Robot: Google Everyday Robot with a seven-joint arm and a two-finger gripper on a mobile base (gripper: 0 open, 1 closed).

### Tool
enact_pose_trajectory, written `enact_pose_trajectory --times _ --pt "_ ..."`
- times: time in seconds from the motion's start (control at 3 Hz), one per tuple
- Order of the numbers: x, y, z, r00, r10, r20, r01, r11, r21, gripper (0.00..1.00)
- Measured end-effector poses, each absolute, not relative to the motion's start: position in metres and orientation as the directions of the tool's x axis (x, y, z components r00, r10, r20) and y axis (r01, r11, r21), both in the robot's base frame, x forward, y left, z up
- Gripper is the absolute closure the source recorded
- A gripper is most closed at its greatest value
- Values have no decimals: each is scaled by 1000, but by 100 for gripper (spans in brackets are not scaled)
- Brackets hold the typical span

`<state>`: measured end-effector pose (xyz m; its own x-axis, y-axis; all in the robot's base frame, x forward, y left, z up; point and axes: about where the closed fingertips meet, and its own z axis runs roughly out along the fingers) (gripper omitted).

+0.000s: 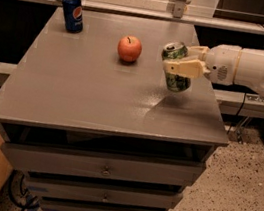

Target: Place green can upright

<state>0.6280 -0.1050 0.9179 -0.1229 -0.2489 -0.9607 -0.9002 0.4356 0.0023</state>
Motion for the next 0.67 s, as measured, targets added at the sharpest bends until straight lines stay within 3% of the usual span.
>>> enact_pose_trajectory --times 0.67 --pt "630 -117 897 -181 -118 -976 -892 439 112 100"
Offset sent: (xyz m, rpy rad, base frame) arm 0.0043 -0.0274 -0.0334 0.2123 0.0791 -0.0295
